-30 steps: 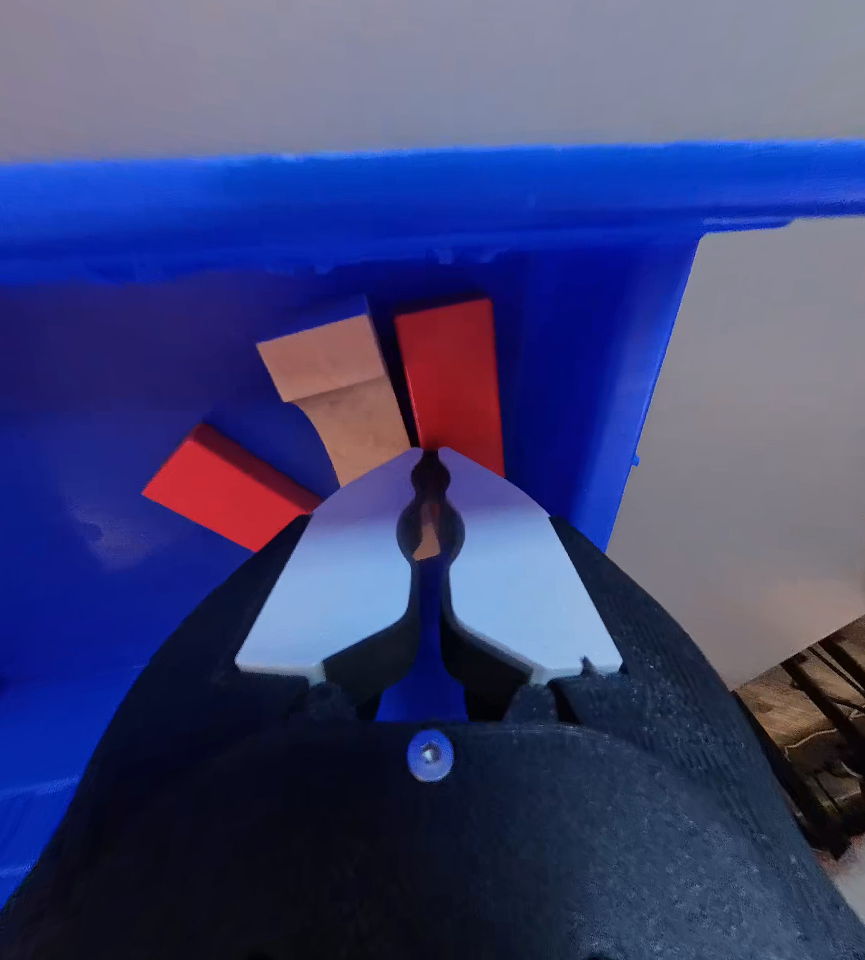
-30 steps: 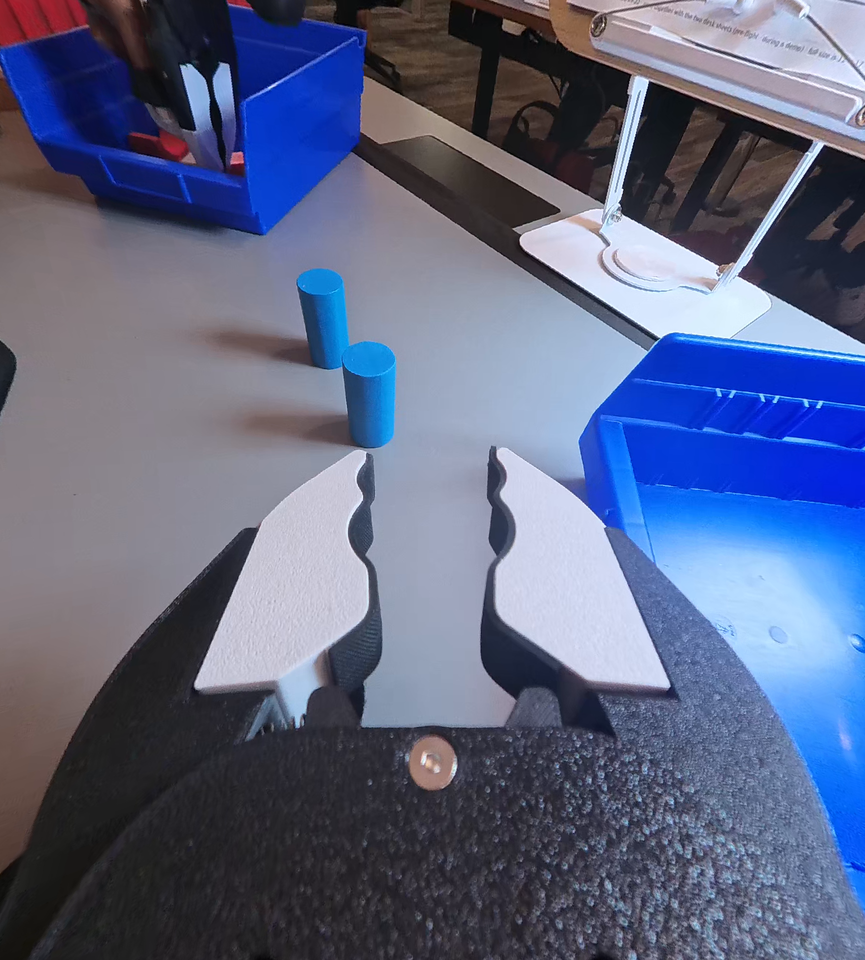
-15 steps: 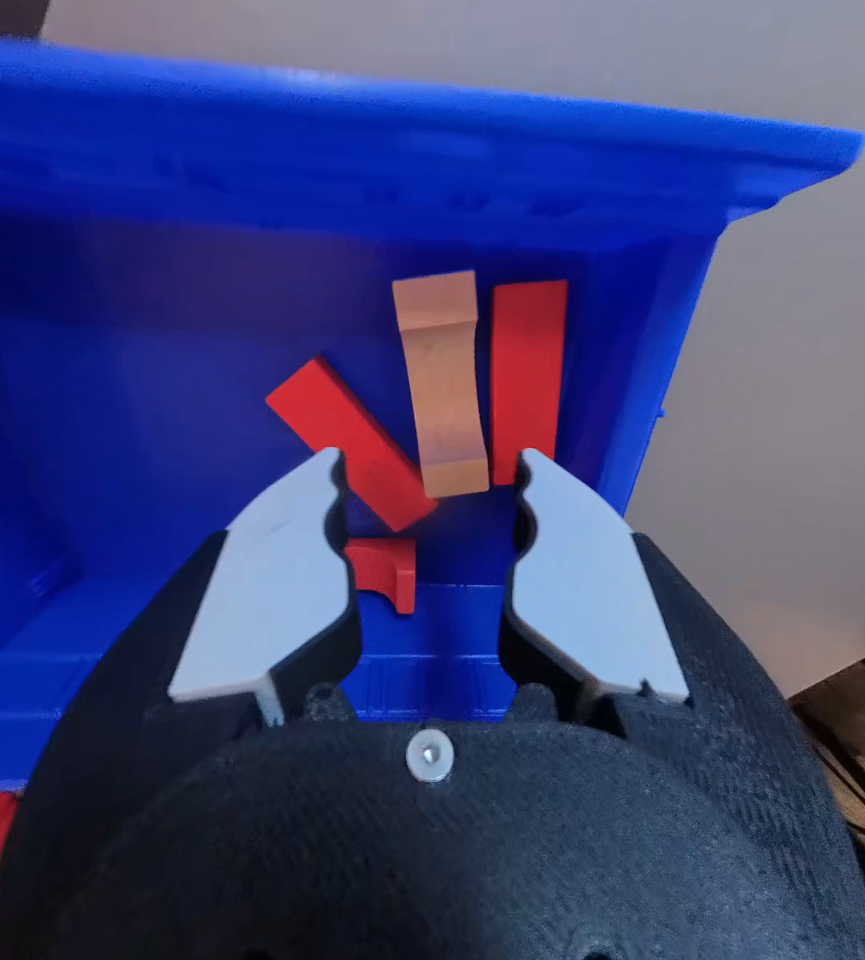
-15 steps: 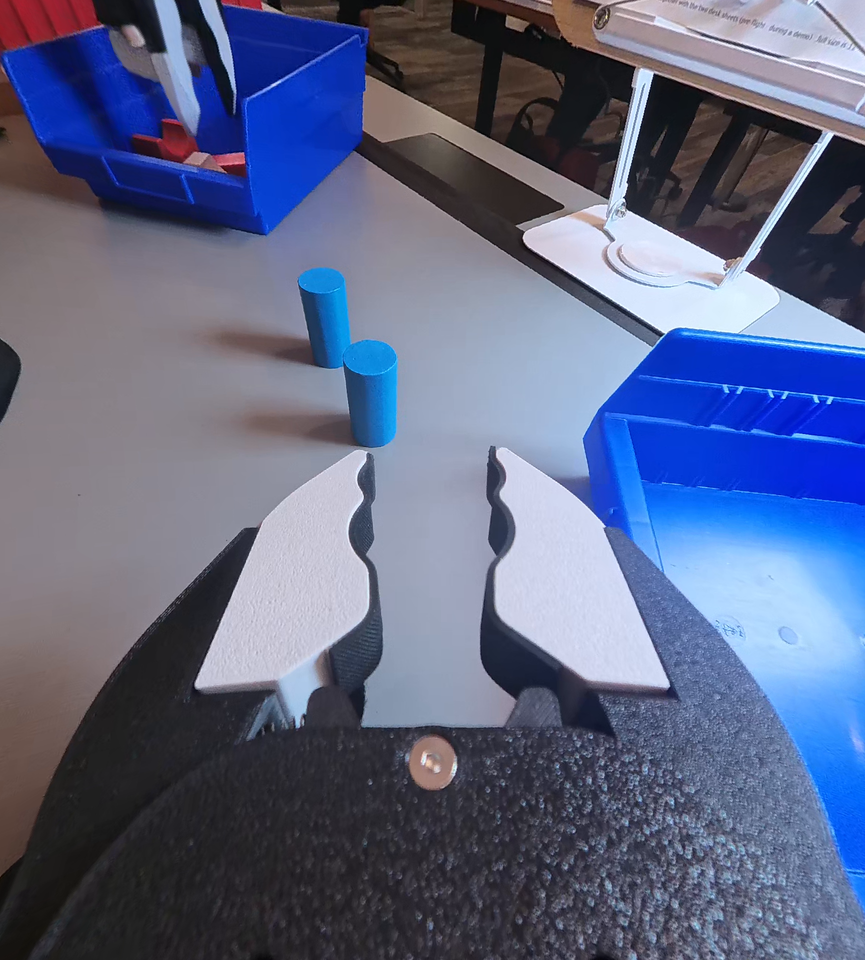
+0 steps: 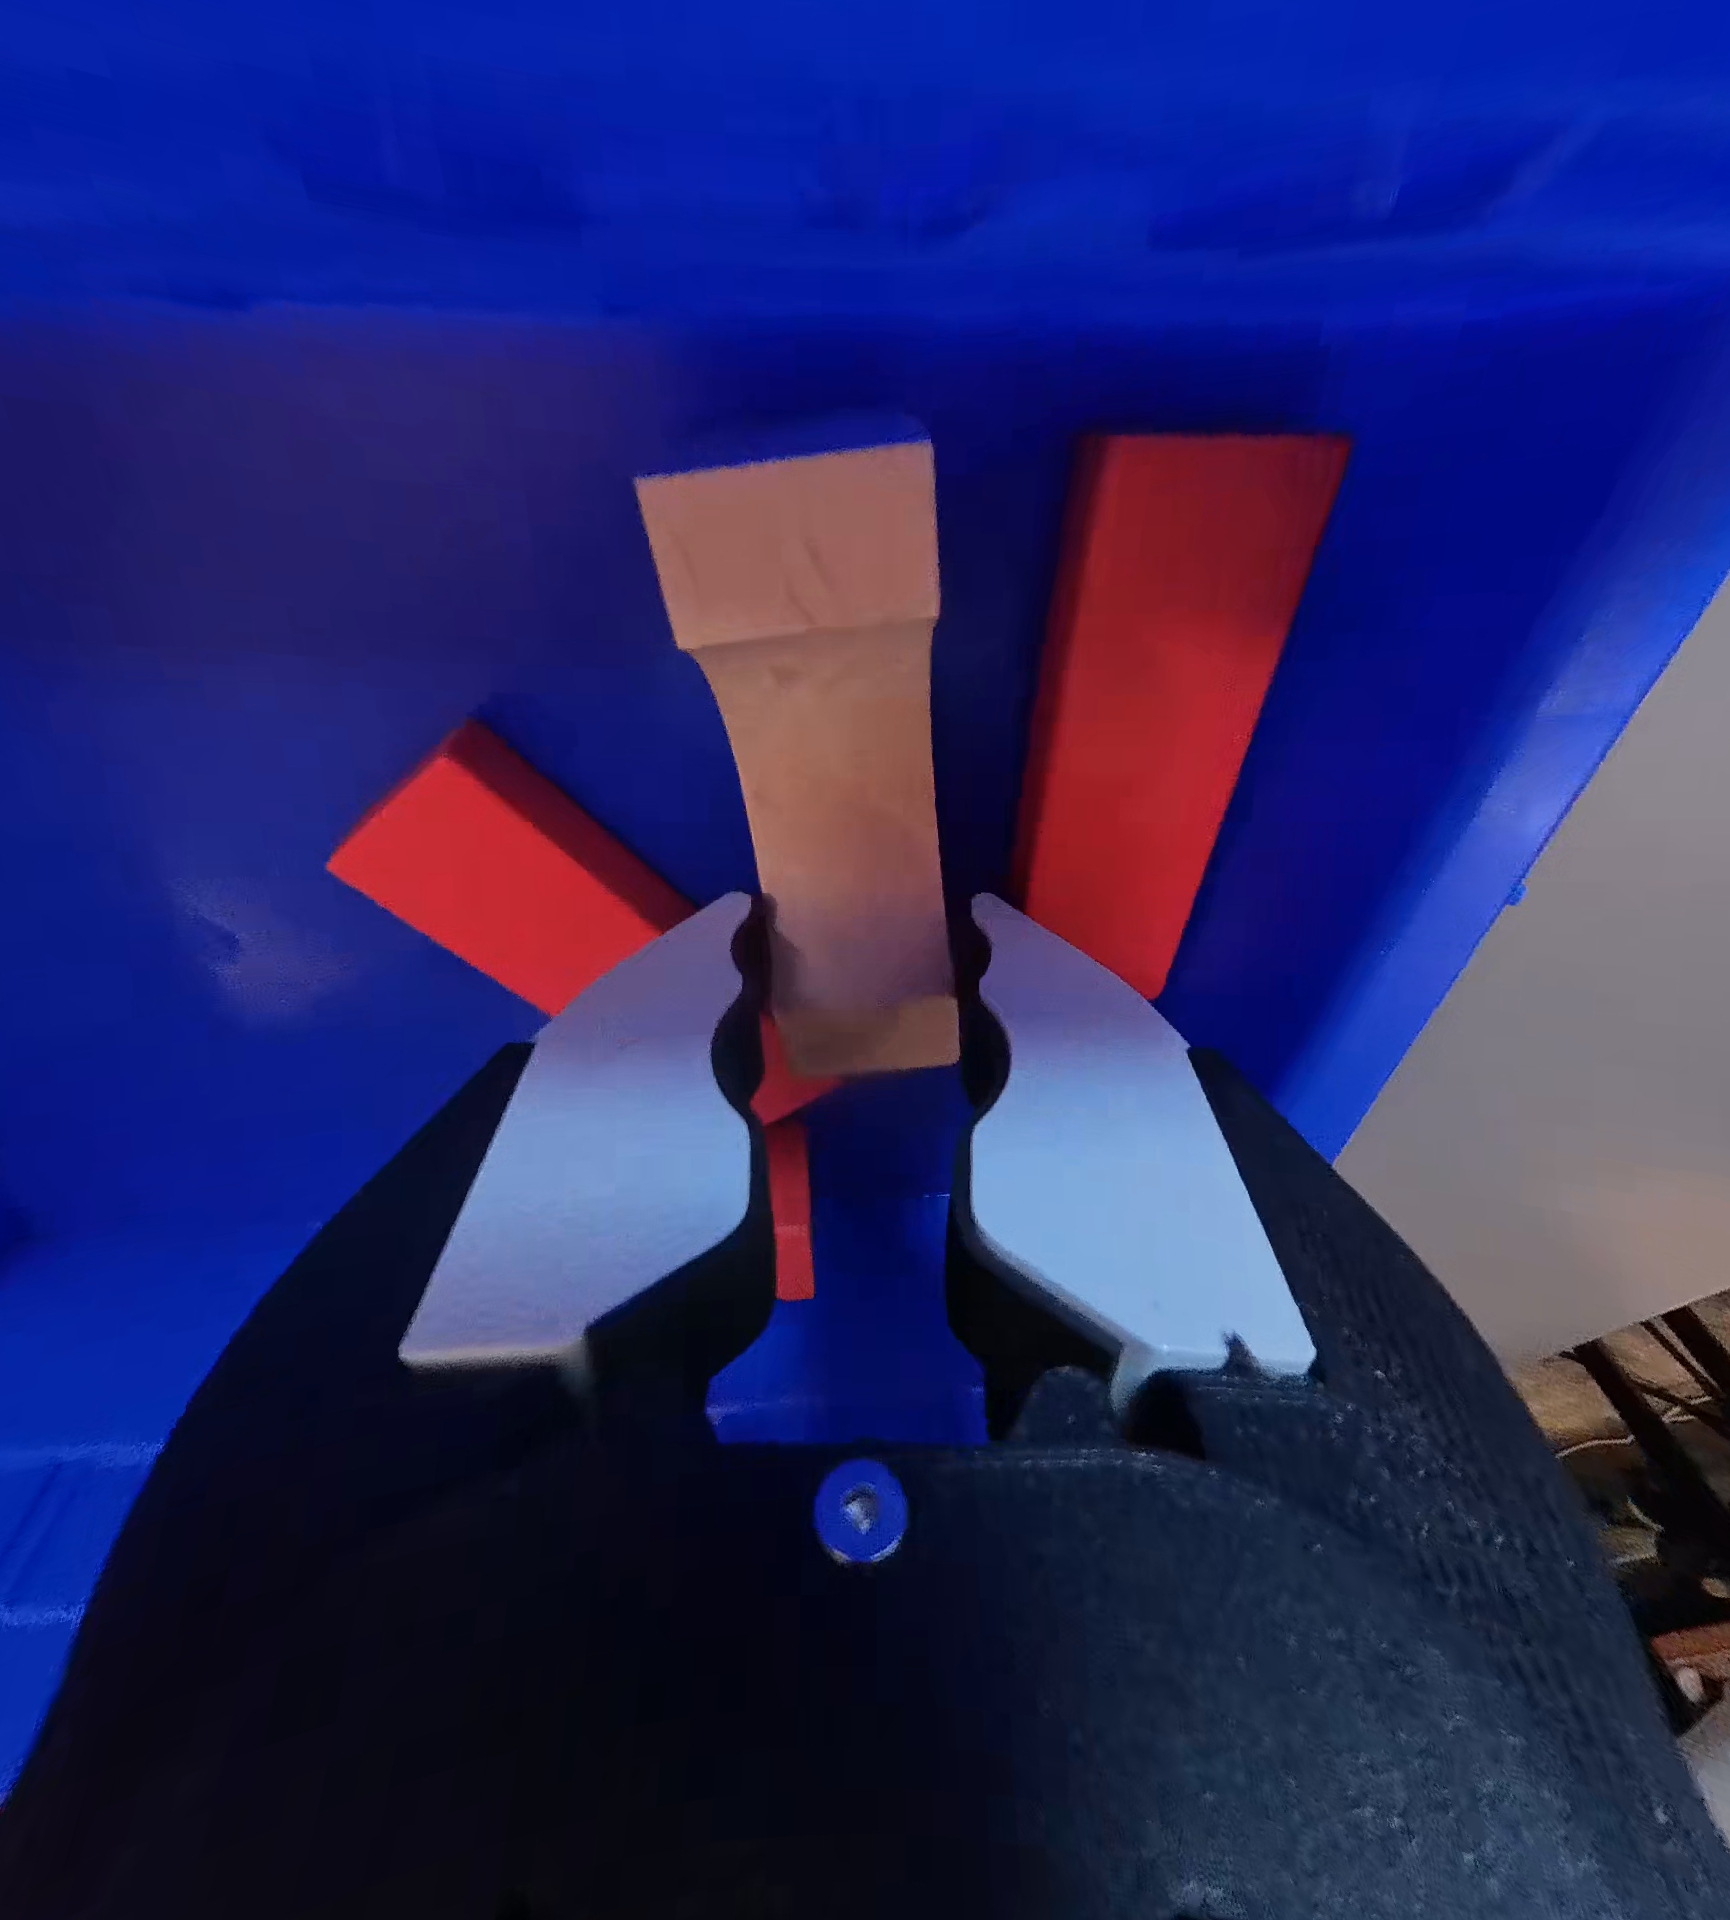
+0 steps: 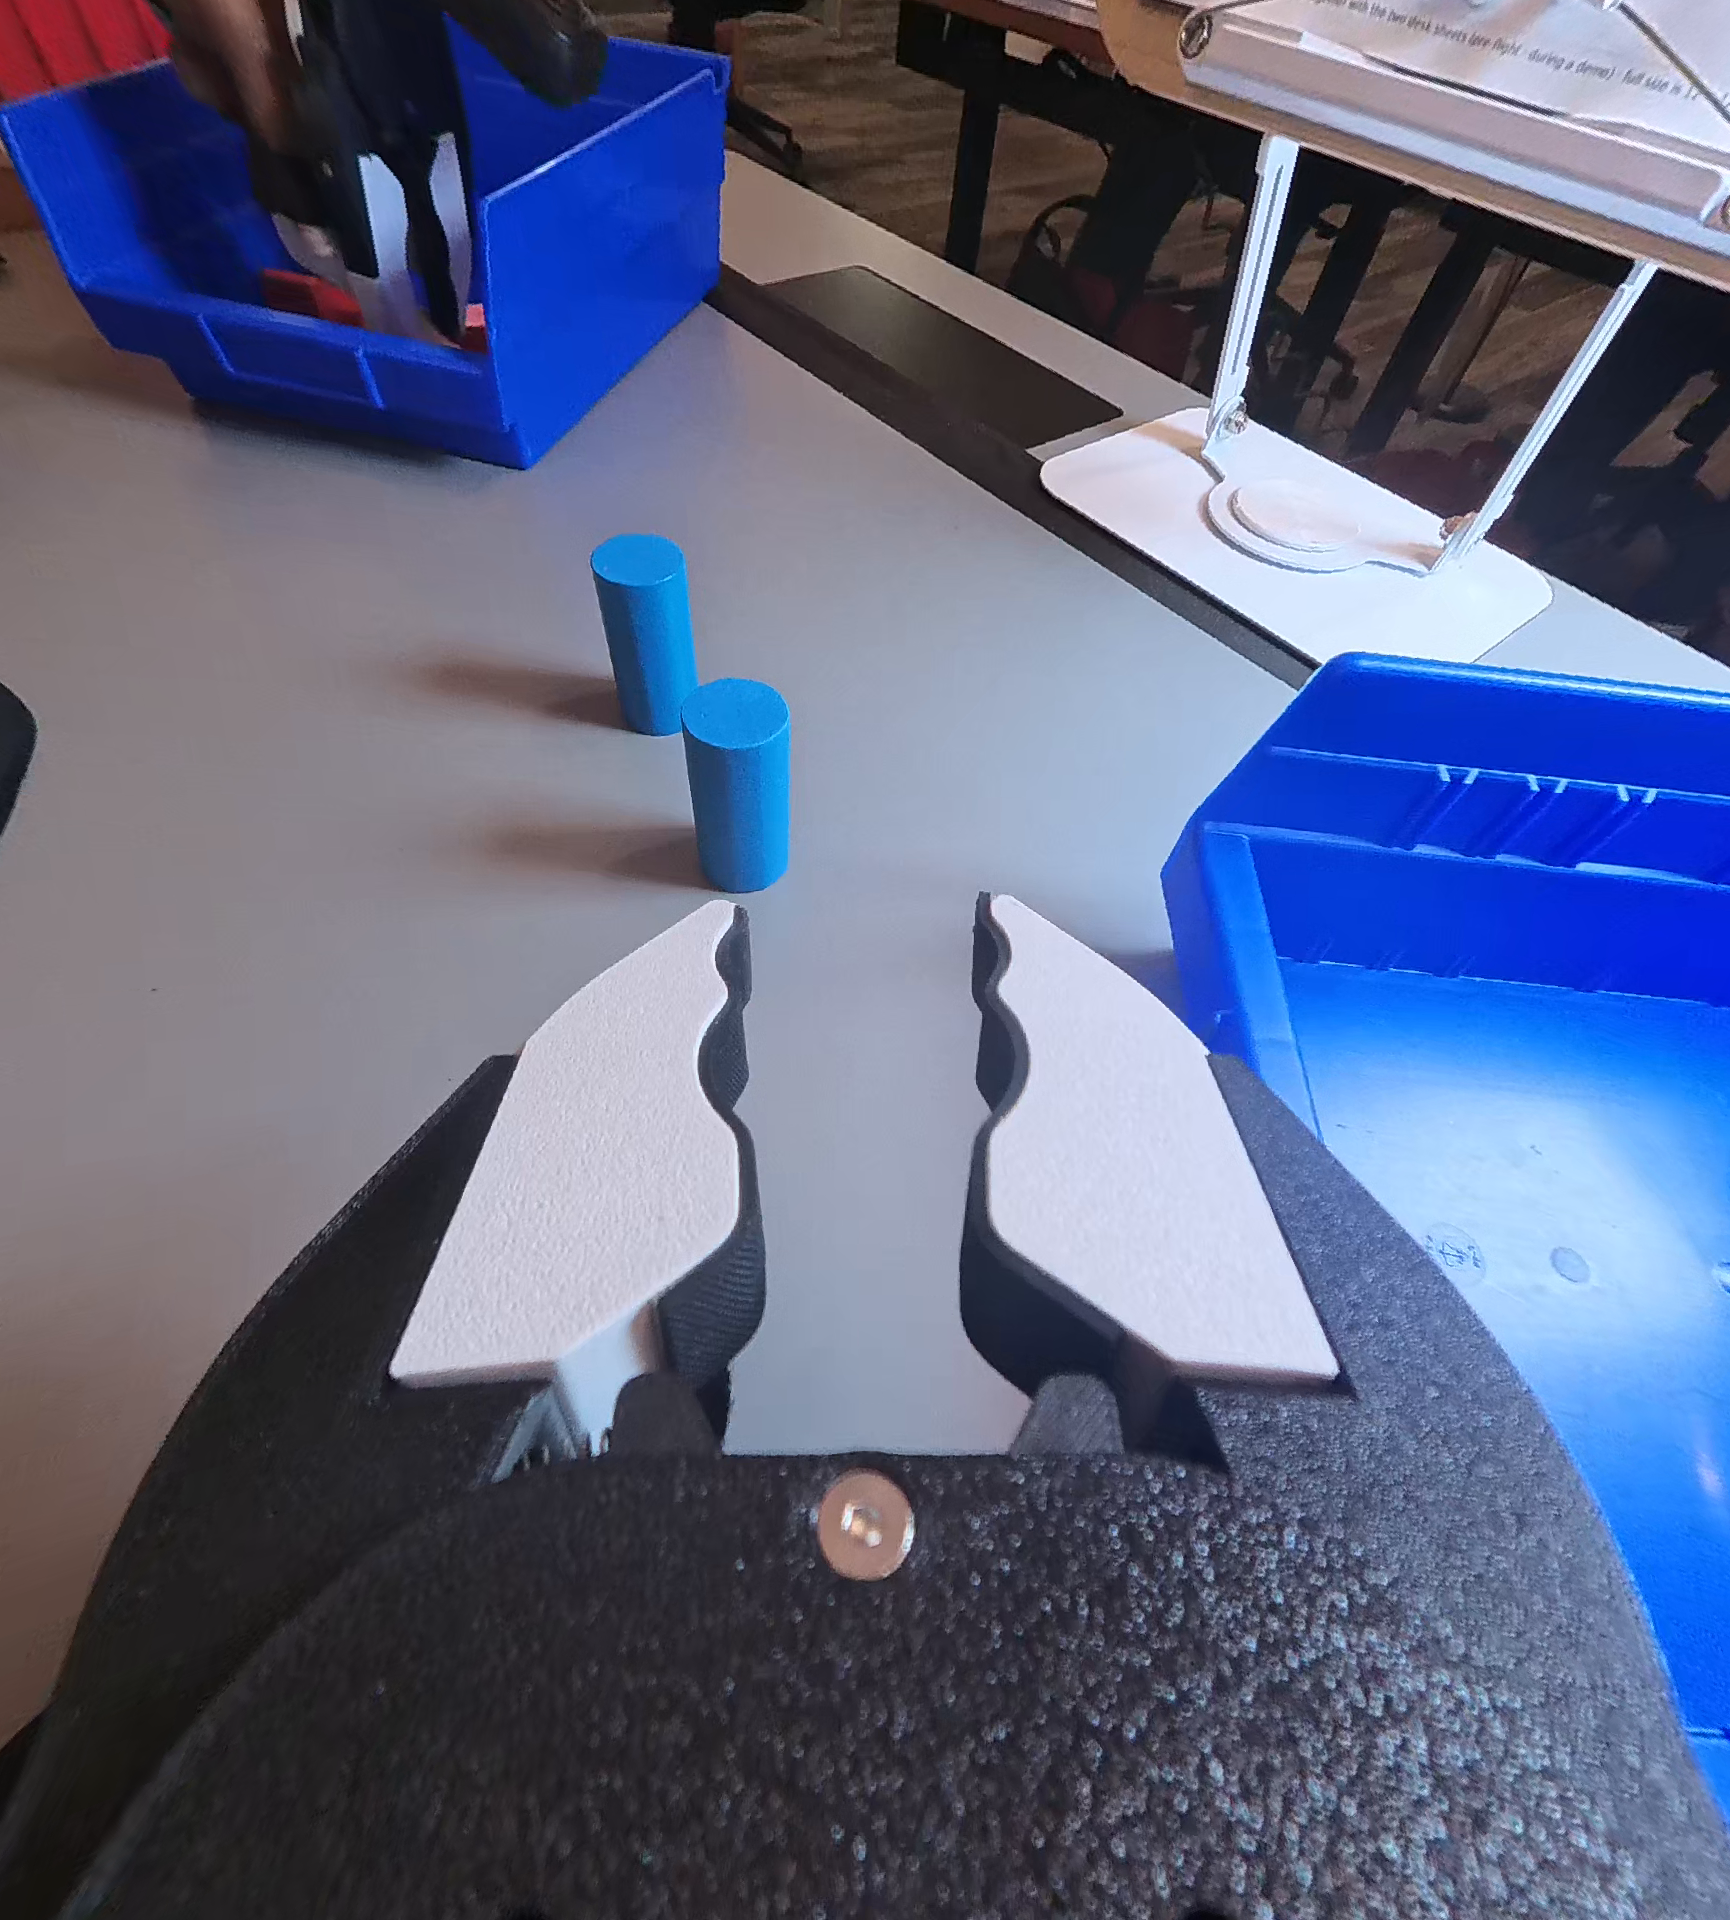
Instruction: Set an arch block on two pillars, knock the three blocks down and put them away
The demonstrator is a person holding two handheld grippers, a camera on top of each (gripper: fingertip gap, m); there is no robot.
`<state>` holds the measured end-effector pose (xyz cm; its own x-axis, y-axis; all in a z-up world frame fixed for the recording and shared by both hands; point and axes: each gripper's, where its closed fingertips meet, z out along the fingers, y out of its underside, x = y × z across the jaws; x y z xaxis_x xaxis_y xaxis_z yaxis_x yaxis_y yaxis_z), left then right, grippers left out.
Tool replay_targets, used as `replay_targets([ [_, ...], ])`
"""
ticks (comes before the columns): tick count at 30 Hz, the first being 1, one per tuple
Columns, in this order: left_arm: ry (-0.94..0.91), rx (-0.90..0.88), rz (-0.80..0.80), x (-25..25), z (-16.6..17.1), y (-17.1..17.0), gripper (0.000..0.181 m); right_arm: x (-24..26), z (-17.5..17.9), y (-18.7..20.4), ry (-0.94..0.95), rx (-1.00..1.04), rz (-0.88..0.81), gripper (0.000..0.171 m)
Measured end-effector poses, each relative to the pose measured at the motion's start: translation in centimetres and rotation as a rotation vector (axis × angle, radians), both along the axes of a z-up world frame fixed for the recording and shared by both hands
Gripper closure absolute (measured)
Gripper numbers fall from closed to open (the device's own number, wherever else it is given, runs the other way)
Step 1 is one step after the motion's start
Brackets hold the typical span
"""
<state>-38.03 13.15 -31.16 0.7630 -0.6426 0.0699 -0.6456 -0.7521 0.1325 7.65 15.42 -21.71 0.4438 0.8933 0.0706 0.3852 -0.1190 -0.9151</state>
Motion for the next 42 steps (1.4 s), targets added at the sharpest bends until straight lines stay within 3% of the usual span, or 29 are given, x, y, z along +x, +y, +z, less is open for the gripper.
replay_targets([
  [5, -0.034, 0.017, -0.011, 0.5, 0.7, 0.0, 0.146, 0.0, -0.1, 0.1, 0.007, -0.011, 0.002, 0.13],
  [21, -0.115, 0.266, -0.062, 1.1, 7.8, 1.5, 0.147, -0.2, -0.2, 0.1, 0.032, -0.042, 0.009, 0.13],
  [24, -0.242, 0.402, -0.135, 4.2, 11.6, 1.1, 0.147, -0.9, 0.5, -0.6, 0.074, -0.018, 0.047, 0.13],
  [29, -0.597, 0.652, -0.331, 14.0, 16.2, -1.2, 0.147, -3.9, 2.6, -3.4, 0.18, 0.013, 0.156, 0.128],
  [34, -0.686, 0.711, -0.453, 19.3, 14.4, -2.0, 0.147, -6.3, 1.0, -5.4, 0.099, 0.049, 0.217, 0.128],
  [42, -0.767, 0.693, -0.313, 16.3, 13.1, -0.7, 0.147, -7.2, -0.3, -5.7, 0.083, -0.001, 0.243, 0.128],
])
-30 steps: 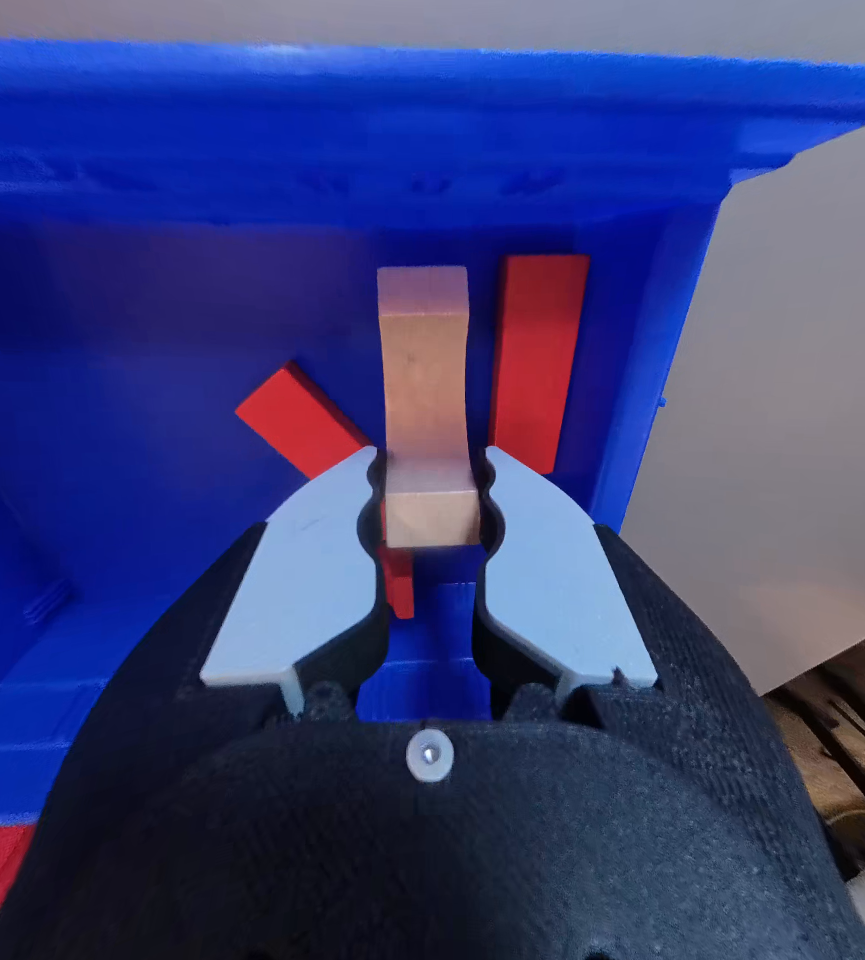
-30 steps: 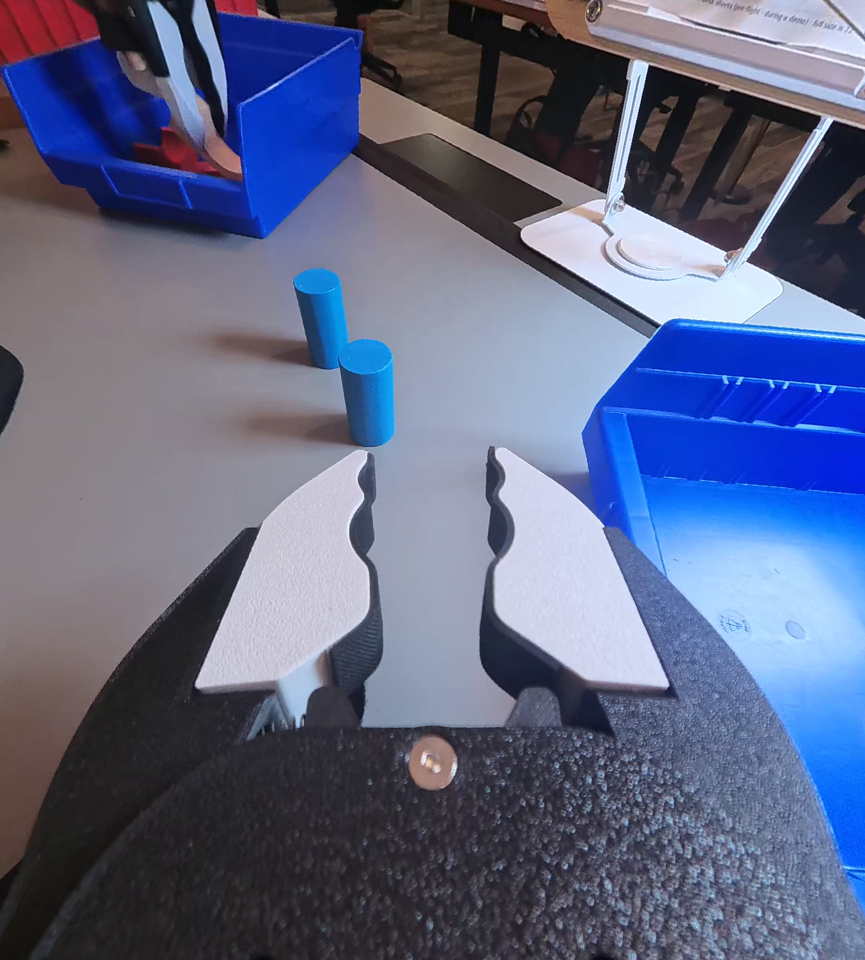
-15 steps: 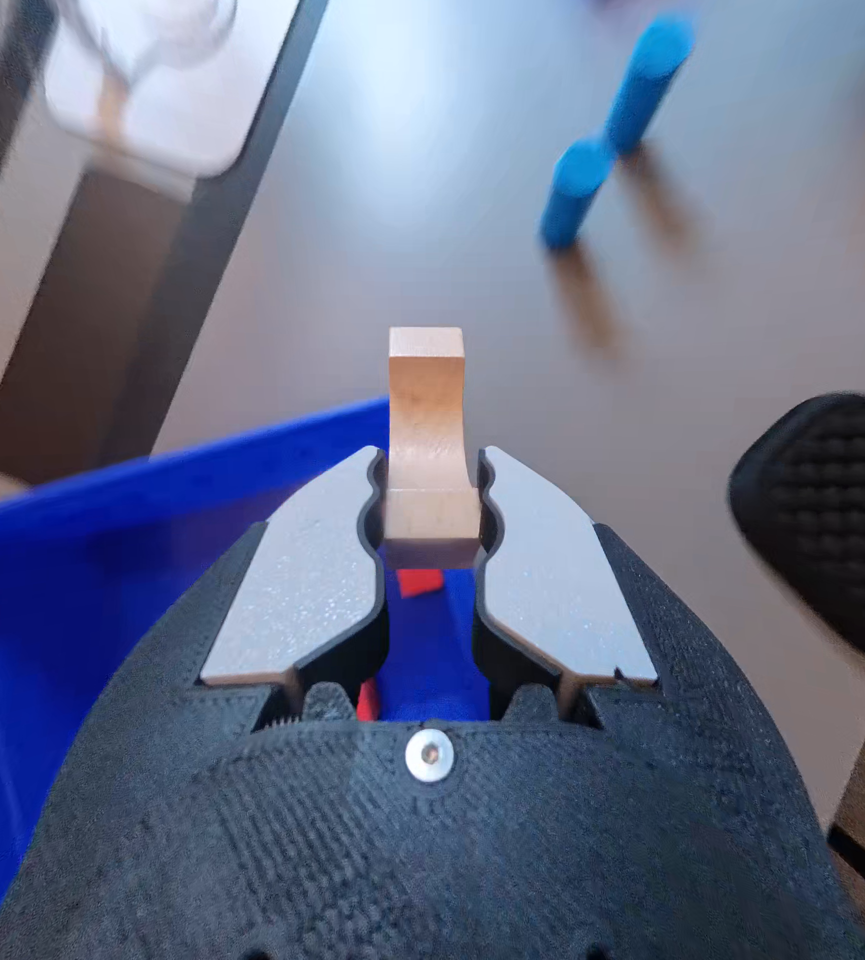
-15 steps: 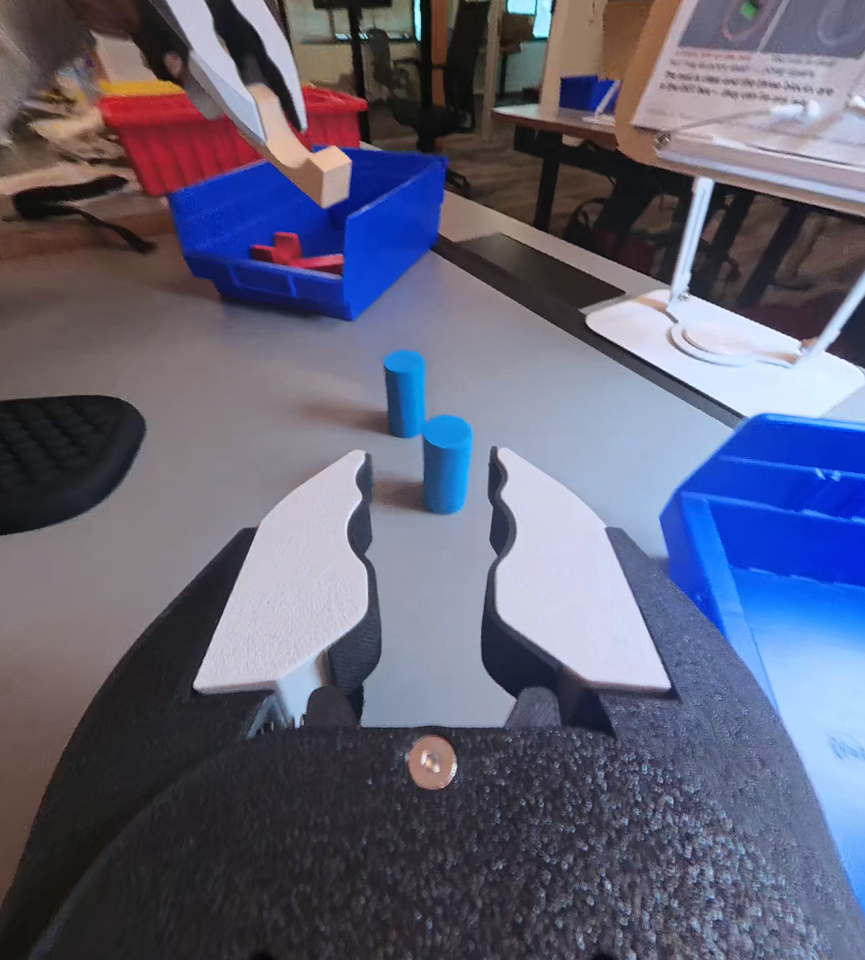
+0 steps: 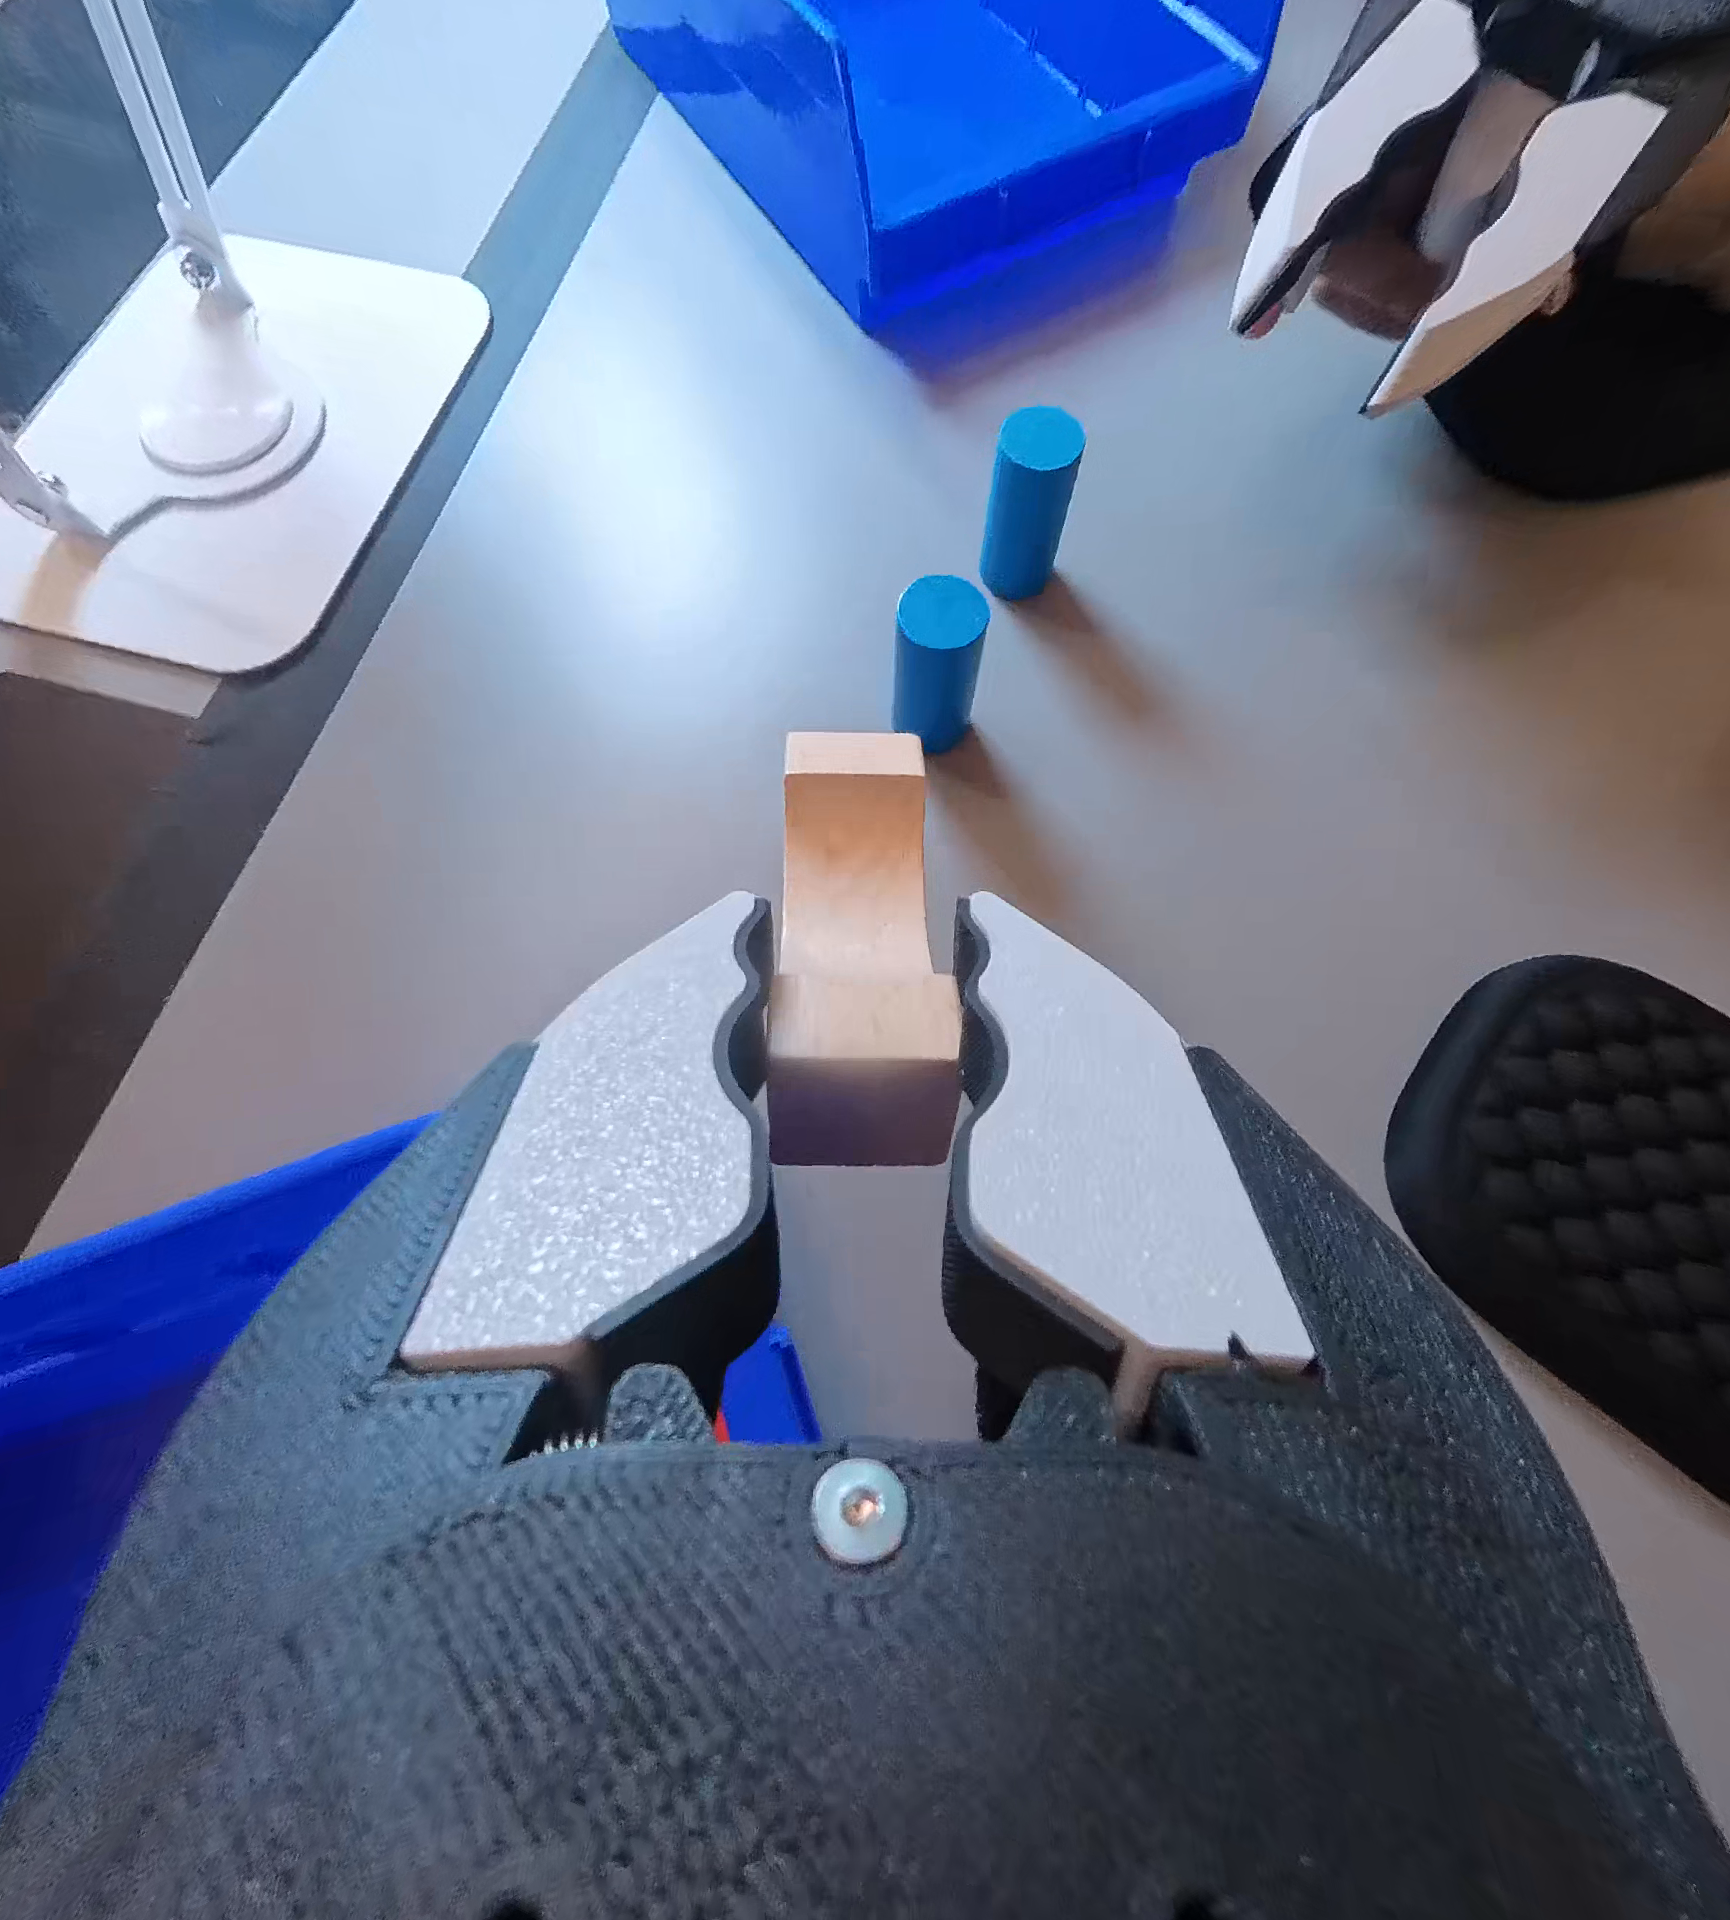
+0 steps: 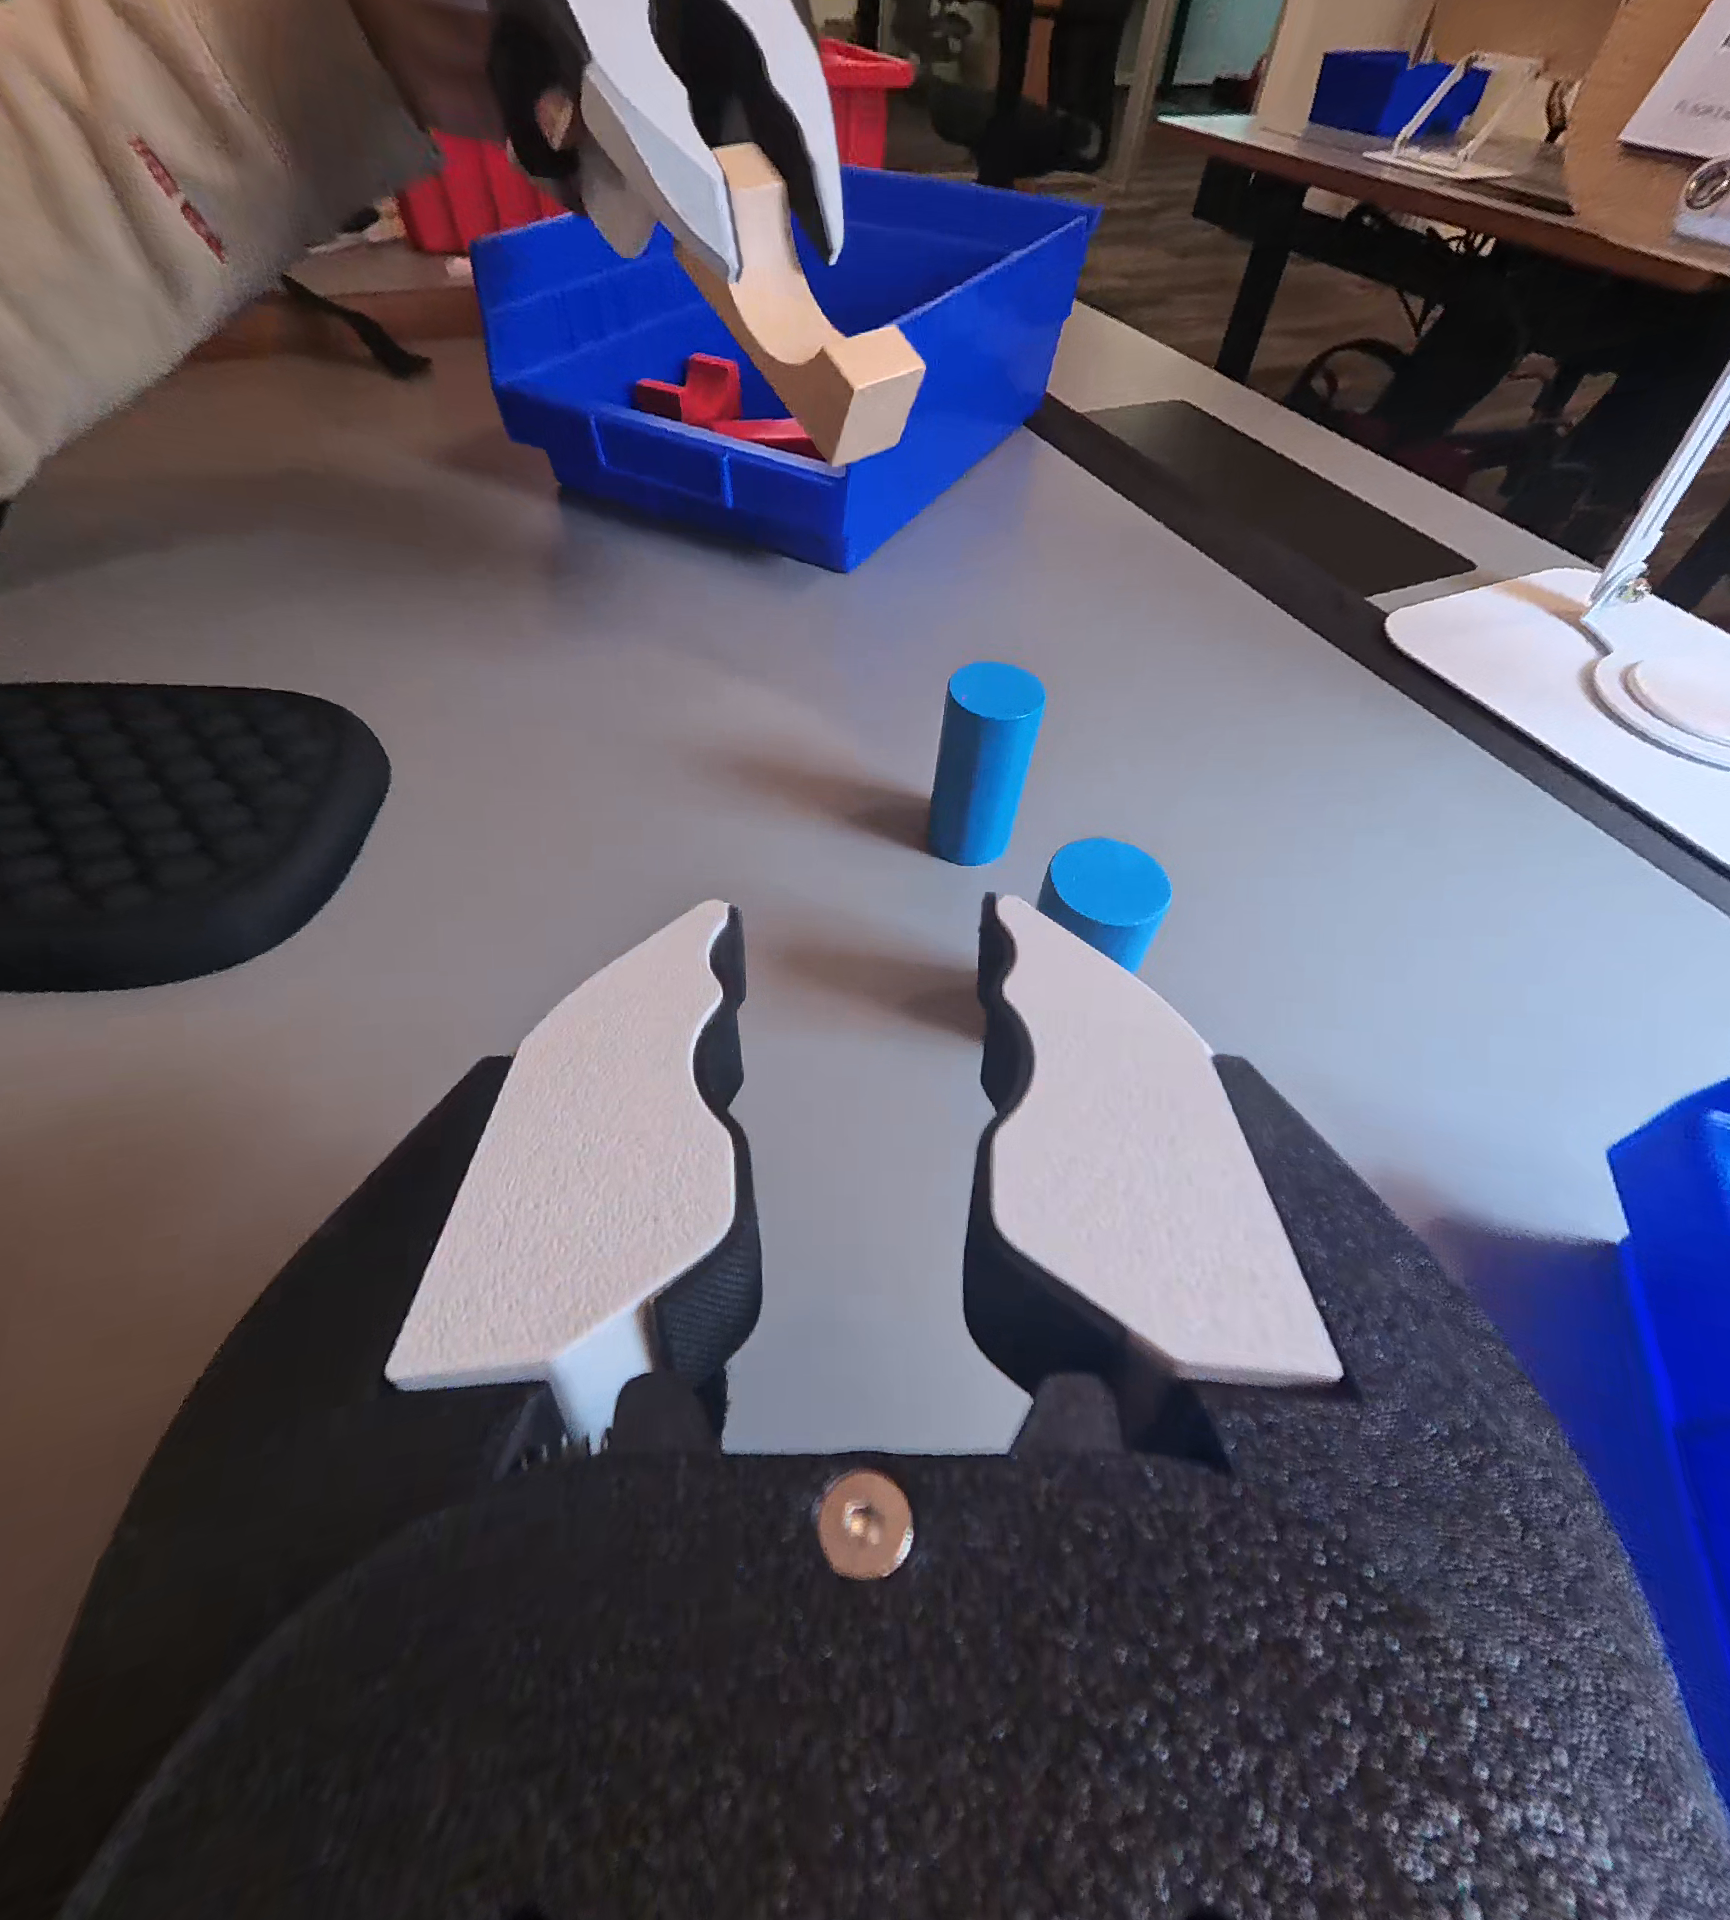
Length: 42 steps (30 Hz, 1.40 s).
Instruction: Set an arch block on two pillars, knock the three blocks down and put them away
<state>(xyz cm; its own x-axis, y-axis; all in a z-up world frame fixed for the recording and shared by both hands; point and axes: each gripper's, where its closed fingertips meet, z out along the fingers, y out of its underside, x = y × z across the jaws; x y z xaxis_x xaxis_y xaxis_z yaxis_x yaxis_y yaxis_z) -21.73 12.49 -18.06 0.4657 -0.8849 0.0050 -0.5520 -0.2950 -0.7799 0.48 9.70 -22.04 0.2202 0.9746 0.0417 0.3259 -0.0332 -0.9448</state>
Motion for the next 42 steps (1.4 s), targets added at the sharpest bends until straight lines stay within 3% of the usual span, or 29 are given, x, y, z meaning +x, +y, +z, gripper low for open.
replay_targets([
  [4, -0.093, 0.07, -0.07, 3.4, 0.7, -1.4, 0.147, -0.9, -0.3, -0.6, 0.012, -0.038, 0.022, 0.127],
  [9, -0.304, 0.166, -0.226, 11.5, 3.6, -4.6, 0.148, -2.8, -0.3, -1.8, 0.064, -0.102, 0.051, 0.121],
  [14, -0.64, 0.168, -0.241, 17.5, 6.6, -6.1, 0.148, -4.4, 3.5, -3.6, 0.3, -0.285, 0.132, 0.119],
  [19, -0.811, 0.056, -0.234, 19.9, 6.4, -6.5, 0.148, -3.9, 6.4, -3.9, 0.445, -0.327, 0.162, 0.128],
  [22, -0.816, 0.055, -0.211, 20.2, 5.4, -6.4, 0.148, -3.3, 7.1, -4.1, 0.483, -0.325, 0.191, 0.138],
  [29, -0.858, -0.044, -0.236, 20.3, 3.3, -6.8, 0.148, -2.9, 6.5, -4.1, 0.413, -0.279, 0.204, 0.139],
  [37, -0.698, 0.016, -0.208, 18.6, 0.9, -6.7, 0.144, -2.8, 4.2, -3.3, 0.226, -0.222, 0.154, 0.139],
  [42, -0.48, 0.122, 0.039, 14.1, -2.2, -1.4, 0.126, -1.3, 3.0, -0.3, 0.156, -0.214, 0.044, 0.139],
])
